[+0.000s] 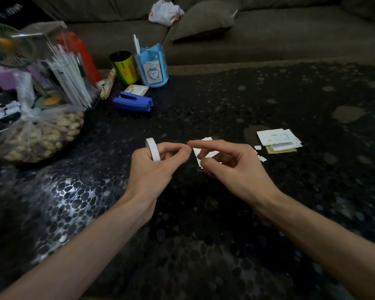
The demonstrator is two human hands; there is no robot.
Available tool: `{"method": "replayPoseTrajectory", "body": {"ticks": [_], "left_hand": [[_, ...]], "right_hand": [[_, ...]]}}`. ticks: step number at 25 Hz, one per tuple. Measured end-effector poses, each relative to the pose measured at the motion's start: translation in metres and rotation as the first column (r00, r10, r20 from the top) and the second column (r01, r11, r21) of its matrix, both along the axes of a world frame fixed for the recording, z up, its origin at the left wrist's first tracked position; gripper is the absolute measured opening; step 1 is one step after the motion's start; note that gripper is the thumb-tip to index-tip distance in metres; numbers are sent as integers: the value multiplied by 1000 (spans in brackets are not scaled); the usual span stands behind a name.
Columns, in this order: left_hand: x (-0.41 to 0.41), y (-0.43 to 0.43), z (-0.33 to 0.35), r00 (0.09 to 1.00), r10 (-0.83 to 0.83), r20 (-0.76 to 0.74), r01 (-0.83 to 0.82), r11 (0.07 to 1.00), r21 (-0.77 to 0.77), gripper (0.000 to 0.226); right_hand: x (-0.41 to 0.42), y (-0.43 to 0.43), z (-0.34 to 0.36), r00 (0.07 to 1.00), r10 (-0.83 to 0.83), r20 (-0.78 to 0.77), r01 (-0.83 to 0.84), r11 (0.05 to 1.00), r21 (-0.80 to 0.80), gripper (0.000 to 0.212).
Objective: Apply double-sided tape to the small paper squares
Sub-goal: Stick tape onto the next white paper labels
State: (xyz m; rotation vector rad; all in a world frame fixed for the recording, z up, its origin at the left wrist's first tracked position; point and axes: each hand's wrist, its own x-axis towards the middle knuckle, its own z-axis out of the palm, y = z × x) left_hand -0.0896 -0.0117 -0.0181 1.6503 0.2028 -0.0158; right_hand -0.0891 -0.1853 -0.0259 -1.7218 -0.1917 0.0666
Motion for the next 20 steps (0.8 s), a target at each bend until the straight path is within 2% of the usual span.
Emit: {"method": "replayPoseTrajectory", "body": {"ticks": [14,20], "left_hand": [[-2,-1,3,999,-41,-8,41,999,-27,10],[-3,-4,5,997,-69,30,69,998,-15,14]], "right_hand": [[4,0,-3,961,78,-264,8,951,308,26],[7,-4,-7,974,8,-228,58,957,283,14]]}}
